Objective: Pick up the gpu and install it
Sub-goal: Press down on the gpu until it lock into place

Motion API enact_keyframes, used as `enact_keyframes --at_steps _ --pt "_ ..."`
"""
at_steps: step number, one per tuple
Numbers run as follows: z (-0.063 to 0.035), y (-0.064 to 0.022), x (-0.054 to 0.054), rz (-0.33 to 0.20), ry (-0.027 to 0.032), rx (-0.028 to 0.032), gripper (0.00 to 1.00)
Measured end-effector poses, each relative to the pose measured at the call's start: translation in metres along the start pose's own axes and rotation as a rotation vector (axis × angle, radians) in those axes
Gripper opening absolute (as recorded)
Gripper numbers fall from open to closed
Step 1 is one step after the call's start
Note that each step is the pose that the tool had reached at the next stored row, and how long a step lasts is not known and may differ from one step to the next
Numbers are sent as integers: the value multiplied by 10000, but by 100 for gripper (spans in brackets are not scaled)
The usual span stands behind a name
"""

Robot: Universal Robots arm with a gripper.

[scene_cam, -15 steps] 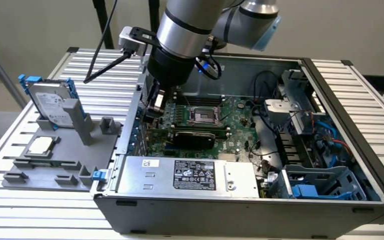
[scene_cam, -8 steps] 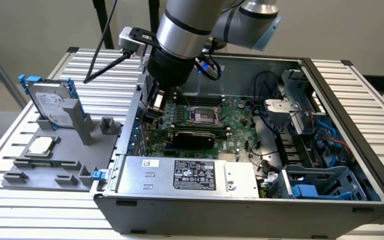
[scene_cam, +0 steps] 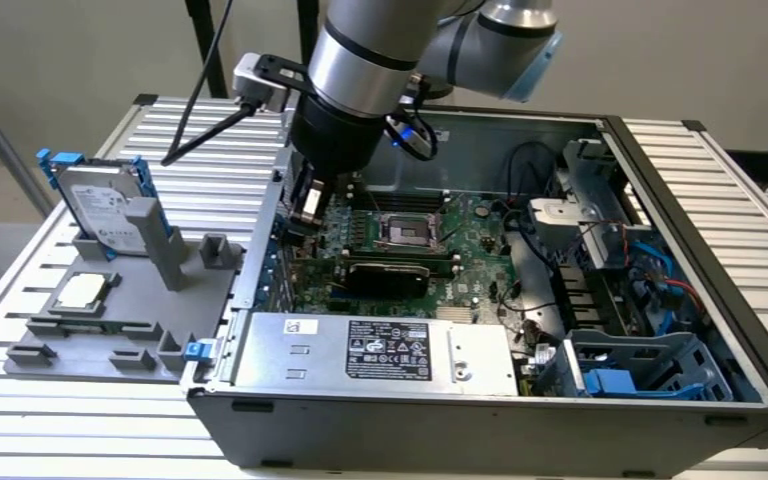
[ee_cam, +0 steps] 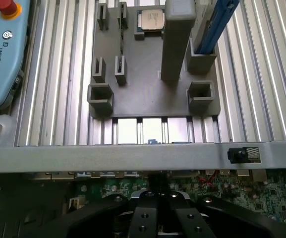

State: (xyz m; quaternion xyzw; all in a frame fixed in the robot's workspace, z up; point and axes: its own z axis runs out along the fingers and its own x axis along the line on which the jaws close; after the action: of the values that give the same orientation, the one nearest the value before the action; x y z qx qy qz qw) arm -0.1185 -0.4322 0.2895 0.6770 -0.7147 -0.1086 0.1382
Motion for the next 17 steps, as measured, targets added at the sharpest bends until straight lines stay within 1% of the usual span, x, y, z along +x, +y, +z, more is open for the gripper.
enact_keyframes --at_steps 6,7,9,10,11,12,13,17 --pt "-7 -8 -4 5 -14 5 11" --pt "-21 -21 -5 3 -28 14 11" --pt "-80 -59 -4 2 -6 8 11" --pt "-102 -79 -5 2 -9 16 11" --pt "-117 -98 -6 3 -9 37 11" --pt "-125 -114 -6 4 -11 104 11" --pt "-128 -123 -6 9 -21 249 11" --pt "-143 -162 -8 23 -62 971 11"
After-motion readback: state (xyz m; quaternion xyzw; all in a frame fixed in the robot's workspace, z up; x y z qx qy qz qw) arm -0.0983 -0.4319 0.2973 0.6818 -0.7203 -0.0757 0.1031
